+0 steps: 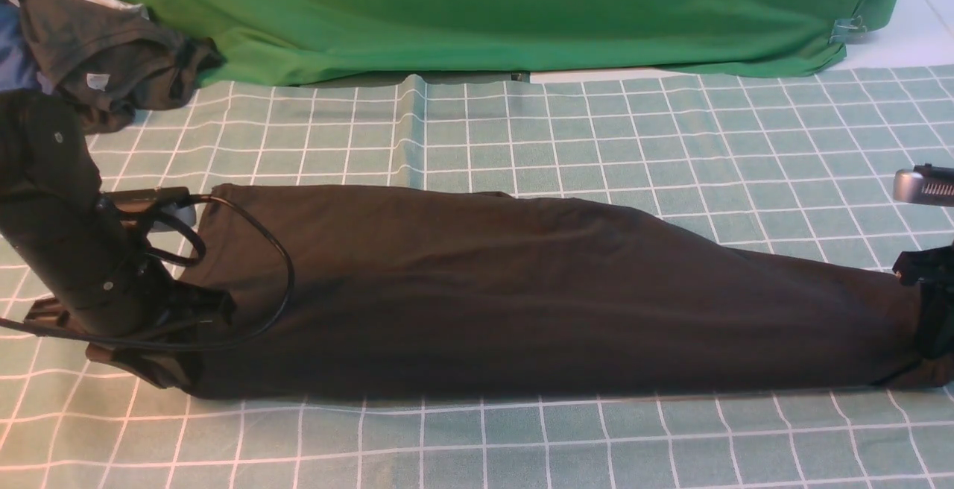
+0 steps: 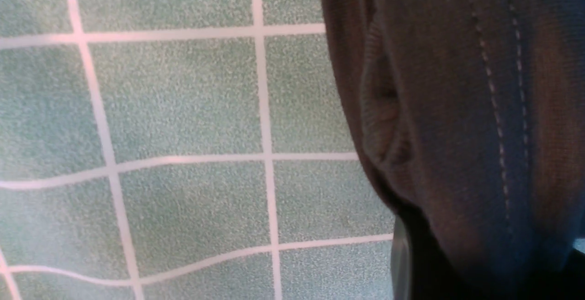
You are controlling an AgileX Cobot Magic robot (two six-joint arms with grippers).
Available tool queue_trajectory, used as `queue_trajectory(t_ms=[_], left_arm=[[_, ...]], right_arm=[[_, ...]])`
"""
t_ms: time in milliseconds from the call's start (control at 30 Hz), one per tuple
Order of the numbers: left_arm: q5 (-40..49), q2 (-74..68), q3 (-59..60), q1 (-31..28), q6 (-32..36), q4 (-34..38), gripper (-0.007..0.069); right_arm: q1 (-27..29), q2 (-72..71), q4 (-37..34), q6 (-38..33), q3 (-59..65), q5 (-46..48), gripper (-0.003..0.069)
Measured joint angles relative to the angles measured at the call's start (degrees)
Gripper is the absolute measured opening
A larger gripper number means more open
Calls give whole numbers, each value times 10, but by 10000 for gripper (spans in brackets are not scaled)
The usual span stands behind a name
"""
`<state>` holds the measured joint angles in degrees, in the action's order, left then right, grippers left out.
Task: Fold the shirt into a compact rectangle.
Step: 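Pull the folded dark garment lengthwise by its ends to straighten it flat on the table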
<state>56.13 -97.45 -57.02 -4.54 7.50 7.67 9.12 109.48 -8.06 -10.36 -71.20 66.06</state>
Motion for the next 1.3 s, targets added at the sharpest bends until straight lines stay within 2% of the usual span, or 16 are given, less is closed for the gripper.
queue_trajectory(t_ms=[67,133,200,233,300,400,467,567,600,667,767,900,1000,1167,1200,1300], left_arm=[[7,1,-3,0,-9,-11,223],[22,1,-13,0,-23,-30,304],[37,1,-25,0,-28,-46,359],[61,1,-47,0,-38,-71,427],[87,1,-82,0,-63,-94,495],[102,4,-135,0,-93,-94,541],[102,8,-147,-1,-91,-80,538],[113,31,-157,-1,-45,-13,398],[114,35,-156,-1,-41,-10,385],[113,60,-144,0,-37,2,176],[96,97,-119,0,-37,3,49],[77,156,-81,0,-38,5,11],[73,204,-61,0,-39,15,11],[72,284,-44,0,-39,38,11],[73,287,-44,0,-39,39,11],[81,339,-44,0,-36,47,11]], right_arm=[[0,-8,0,0,0,0,510],[-1,-21,0,2,1,0,570],[-1,-33,0,7,2,-1,577],[-1,-51,0,12,3,-5,577],[-1,-70,0,13,3,-18,577],[-3,-88,0,13,3,-56,584],[-6,-89,0,13,3,-68,588],[-13,-74,0,13,4,-76,589],[-13,-73,0,13,4,-76,589],[-16,-53,-1,14,4,-79,589],[-17,-30,-1,14,4,-85,589],[-17,-3,-2,13,4,-90,585],[-25,4,-4,5,4,-95,547],[-53,15,-10,-23,4,-107,371],[-54,16,-10,-24,4,-107,363],[-64,23,-10,-54,4,-102,208]])
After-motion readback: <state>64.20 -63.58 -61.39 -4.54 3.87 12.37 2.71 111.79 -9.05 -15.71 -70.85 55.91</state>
